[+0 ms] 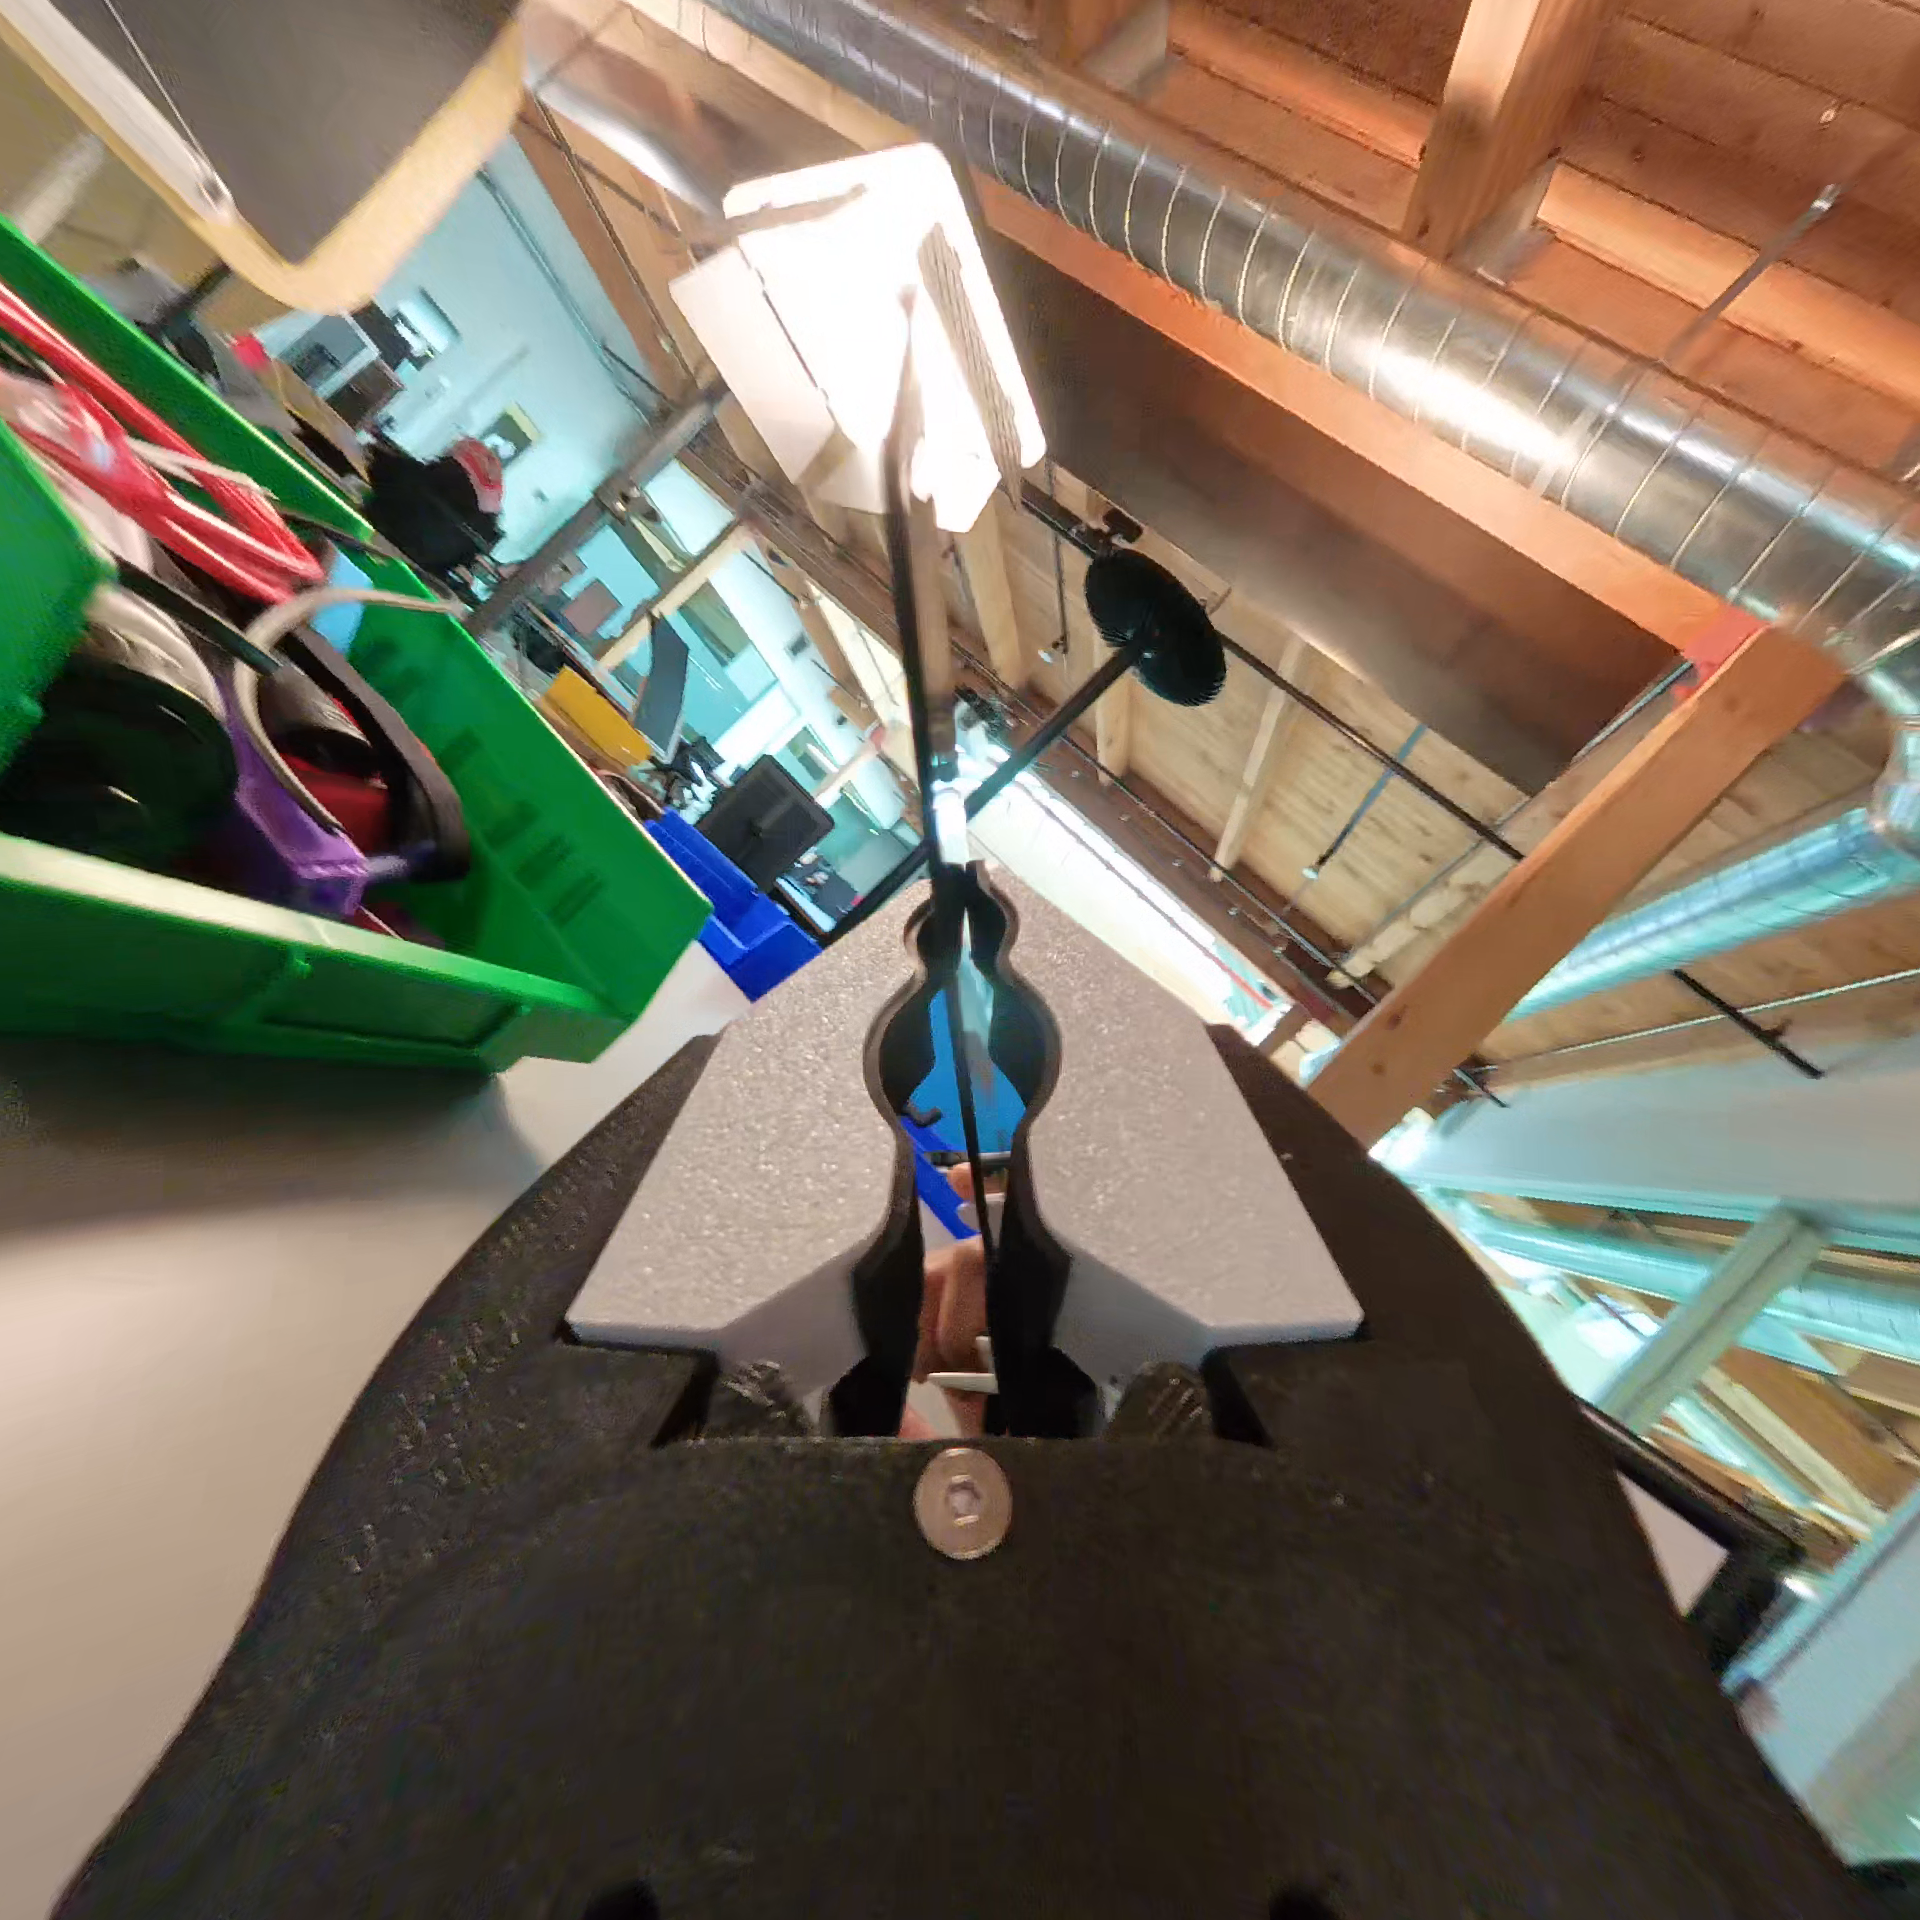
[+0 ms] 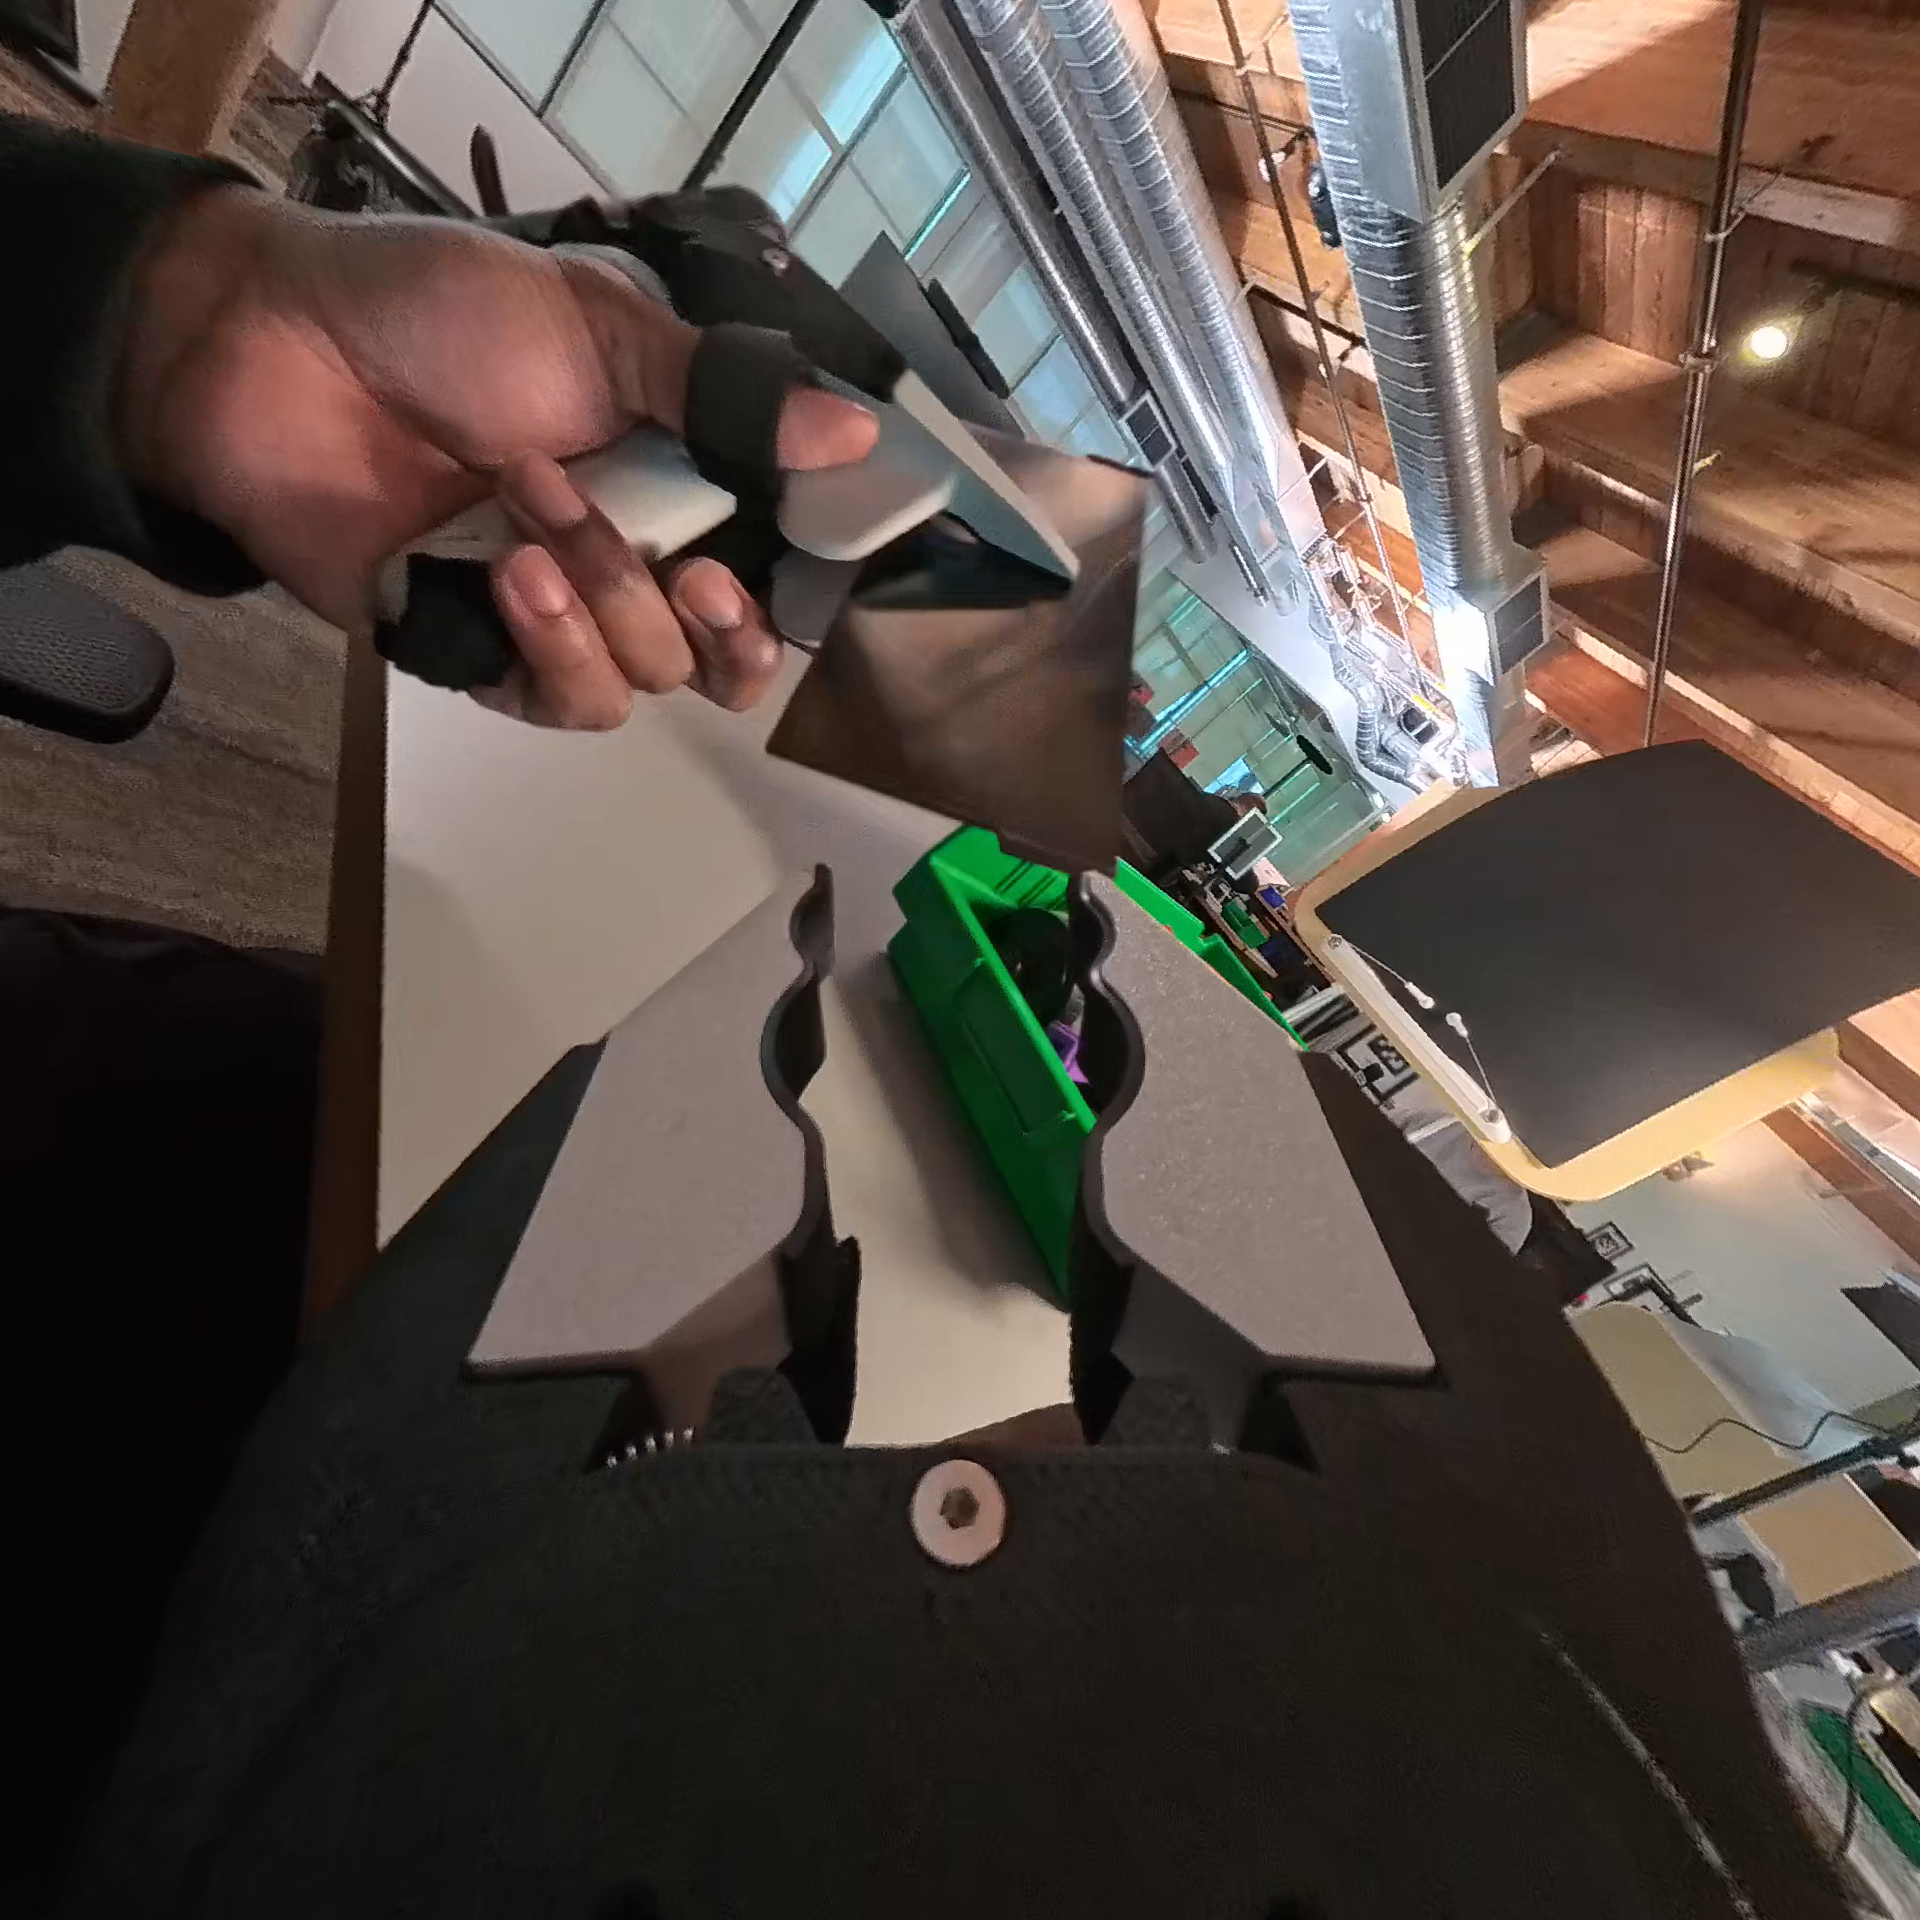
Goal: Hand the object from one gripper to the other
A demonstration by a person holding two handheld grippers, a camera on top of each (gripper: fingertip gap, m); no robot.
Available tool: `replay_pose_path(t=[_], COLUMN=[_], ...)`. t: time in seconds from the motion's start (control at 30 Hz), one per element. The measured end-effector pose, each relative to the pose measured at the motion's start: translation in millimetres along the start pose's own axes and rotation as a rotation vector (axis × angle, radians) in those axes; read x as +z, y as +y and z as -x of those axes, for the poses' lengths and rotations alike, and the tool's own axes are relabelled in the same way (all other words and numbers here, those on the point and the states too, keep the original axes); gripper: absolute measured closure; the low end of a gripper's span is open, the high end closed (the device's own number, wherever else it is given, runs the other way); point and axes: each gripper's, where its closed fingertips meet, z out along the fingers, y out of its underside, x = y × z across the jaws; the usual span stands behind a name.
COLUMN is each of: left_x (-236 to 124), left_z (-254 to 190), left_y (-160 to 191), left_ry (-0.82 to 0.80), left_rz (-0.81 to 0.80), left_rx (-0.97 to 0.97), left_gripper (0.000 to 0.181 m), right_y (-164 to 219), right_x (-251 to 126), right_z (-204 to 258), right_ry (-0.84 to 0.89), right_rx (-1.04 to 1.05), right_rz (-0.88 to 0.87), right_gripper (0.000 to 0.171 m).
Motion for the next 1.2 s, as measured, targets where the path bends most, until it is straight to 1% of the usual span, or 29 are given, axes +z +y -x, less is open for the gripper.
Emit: replay_pose_path(t=[0.07, 0.13, 0.2, 0.27, 0.33, 0.37, 0.47, 0.6, 0.7, 0.73, 0.77, 0.8, 0.9, 0.93, 0.97, 1.07, 1.13, 1.2], left_x=[-3, -4, -3, -5, -9, -11, -12, -14, -17, -18, -19, -19, -16, -14, -12, -12, -8, -3], left_z=[1, -3, -12, -22, -30, -33, -36, -39, -45, -46, -46, -45, -42, -42, -40, -35, -30, -30], left_y=[-7, -6, 6, 26, 48, 56, 76, 98, 112, 117, 121, 123, 119, 116, 113, 122, 132, 140], left_ry=[-0.036, -0.078, -0.088, -0.044, 0.03, 0.061, 0.126, 0.175, 0.231, 0.25, 0.256, 0.251, 0.245, 0.241, 0.235, 0.238, 0.229, 0.236], left_rz=[0.029, 0.114, 0.246, 0.398, 0.532, 0.567, 0.642, 0.718, 0.771, 0.79, 0.807, 0.814, 0.783, 0.76, 0.74, 0.759, 0.767, 0.749], left_rx=[0.084, 0.265, 0.434, 0.511, 0.513, 0.5, 0.449, 0.439, 0.433, 0.425, 0.418, 0.415, 0.387, 0.378, 0.376, 0.366, 0.355, 0.343], left_gripper=[0.179, 0.179, 0.179, 0.178, 0.179, 0.179, 0.179, 0.179, 0.179, 0.179, 0.178, 0.178, 0.176, 0.171, 0.155, 0.138, 0.14, 0.151], right_y=[-4, -11, -17, -20, -22, -24, -36, -40, -40, -41, -43, -45, -51, -54, -56, -64, -69, -73], right_x=[-4, -7, -8, -7, -4, -2, -3, -2, 2, 3, 4, 4, 2, 0, -2, -10, -16, -20], right_z=[-7, -14, -21, -28, -30, -31, -31, -35, -29, -25, -20, -17, -22, -27, -34, -51, -60, -67], right_ry=[0.018, 0.035, 0.051, 0.062, 0.025, 0.002, -0.071, -0.112, -0.154, -0.181, -0.21, -0.223, -0.226, -0.204, -0.172, -0.112, -0.075, -0.047], right_rx=[0.028, 0.059, 0.095, 0.173, 0.322, 0.405, 0.622, 0.789, 0.867, 0.878, 0.881, 0.88, 0.894, 0.905, 0.92, 0.954, 0.979, 1.003], right_rz=[-0.02, -0.051, -0.065, -0.058, -0.052, -0.063, -0.141, -0.171, -0.16, -0.158, -0.16, -0.163, -0.21, -0.236, -0.262, -0.361, -0.43, -0.49], right_gripper=[0.124, 0.124, 0.126, 0.129, 0.131, 0.132, 0.134, 0.135, 0.136, 0.141, 0.154, 0.16, 0.164, 0.166, 0.167, 0.167, 0.167, 0.167])
